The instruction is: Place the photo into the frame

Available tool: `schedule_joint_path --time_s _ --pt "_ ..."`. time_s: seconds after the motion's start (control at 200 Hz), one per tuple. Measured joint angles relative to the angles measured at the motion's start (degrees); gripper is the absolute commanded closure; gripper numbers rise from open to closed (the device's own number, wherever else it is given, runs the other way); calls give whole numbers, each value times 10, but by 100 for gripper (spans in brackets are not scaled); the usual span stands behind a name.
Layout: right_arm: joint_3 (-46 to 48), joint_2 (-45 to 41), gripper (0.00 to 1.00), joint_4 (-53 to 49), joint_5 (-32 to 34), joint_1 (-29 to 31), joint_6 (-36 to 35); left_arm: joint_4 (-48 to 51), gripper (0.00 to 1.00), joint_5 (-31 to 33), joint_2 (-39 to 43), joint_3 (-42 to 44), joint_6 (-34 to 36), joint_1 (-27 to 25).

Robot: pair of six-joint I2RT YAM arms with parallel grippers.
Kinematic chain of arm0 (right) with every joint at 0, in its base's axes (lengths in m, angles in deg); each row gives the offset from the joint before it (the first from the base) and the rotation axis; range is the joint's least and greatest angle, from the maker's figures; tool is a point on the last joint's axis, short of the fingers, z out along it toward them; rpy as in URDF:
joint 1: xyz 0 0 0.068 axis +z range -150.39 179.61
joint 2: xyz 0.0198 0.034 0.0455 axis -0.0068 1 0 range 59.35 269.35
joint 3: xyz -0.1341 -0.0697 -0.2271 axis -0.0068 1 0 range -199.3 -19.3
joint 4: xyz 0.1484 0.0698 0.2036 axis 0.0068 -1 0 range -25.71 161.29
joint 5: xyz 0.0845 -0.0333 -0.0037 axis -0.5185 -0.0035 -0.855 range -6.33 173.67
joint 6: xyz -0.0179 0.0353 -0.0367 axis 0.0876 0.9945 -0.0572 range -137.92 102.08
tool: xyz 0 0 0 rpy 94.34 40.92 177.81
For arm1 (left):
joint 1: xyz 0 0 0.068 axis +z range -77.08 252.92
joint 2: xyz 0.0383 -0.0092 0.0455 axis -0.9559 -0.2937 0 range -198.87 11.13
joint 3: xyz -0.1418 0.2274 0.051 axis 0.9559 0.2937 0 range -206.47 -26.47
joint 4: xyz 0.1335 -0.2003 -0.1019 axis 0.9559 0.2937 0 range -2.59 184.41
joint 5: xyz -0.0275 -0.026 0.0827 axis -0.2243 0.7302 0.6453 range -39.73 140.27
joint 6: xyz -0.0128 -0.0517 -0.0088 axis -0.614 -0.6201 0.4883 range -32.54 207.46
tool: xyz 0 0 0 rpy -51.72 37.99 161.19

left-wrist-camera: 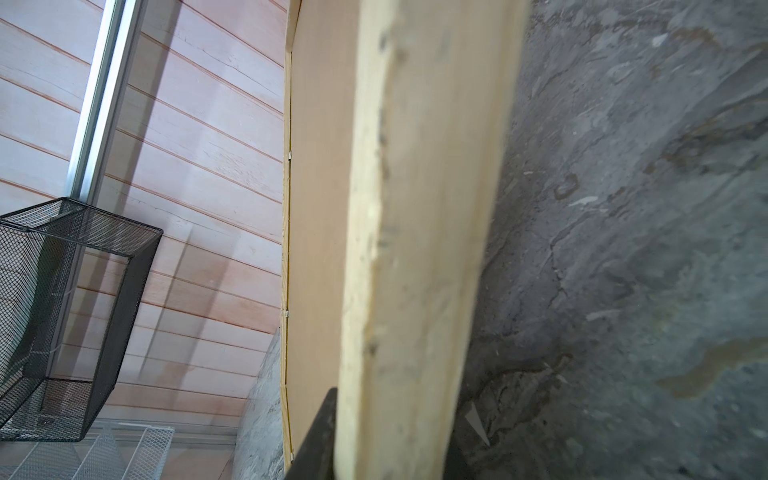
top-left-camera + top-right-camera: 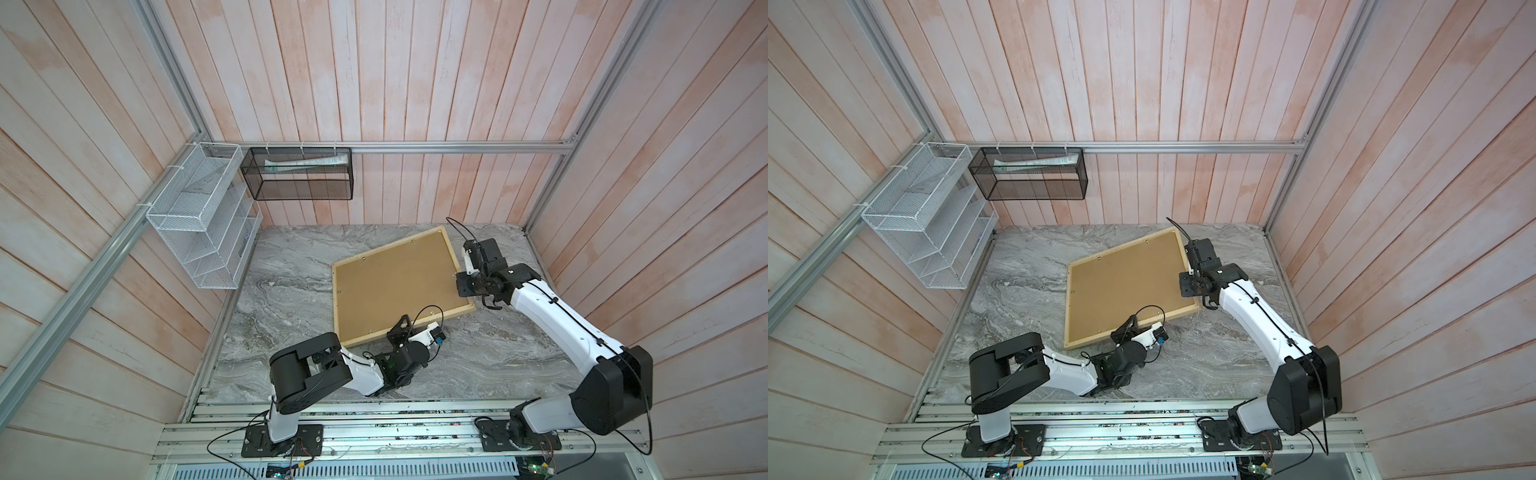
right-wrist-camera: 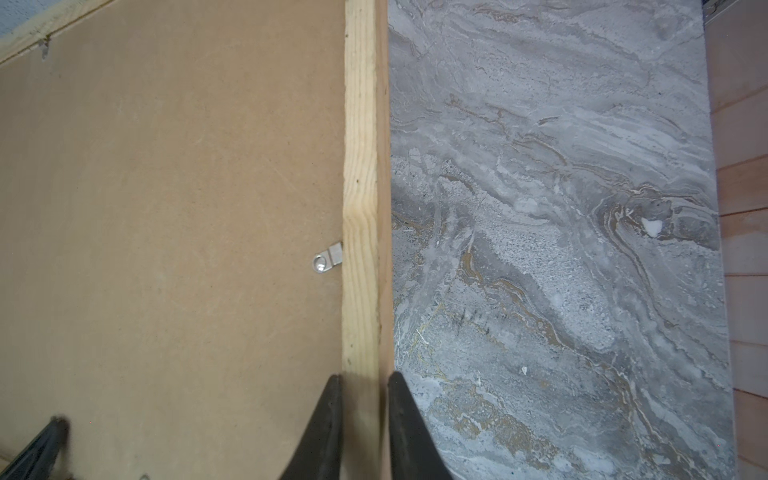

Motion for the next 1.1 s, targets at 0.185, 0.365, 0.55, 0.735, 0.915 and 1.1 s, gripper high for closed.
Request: schedule_joint_path --time_s 0.185,0.365,0.55,0.735,0.915,1.1 --pt "34 -97 61 43 17 -64 15 49 89 -1 5 0 -1 3" --pt "77 -195 56 82 15 -138 32 160 92 -17 49 -17 -33 13" --pt "96 -222 56 95 12 -167 36 289 94 -46 97 -82 -81 27" --pt "116 -221 56 96 2 -178 37 407 94 -71 118 -156 -120 33" --pt "120 -217 56 102 -9 -180 37 531 96 -98 117 -238 -153 40" --pt "127 -217 56 107 -15 -182 37 643 96 -132 113 -334 -203 60"
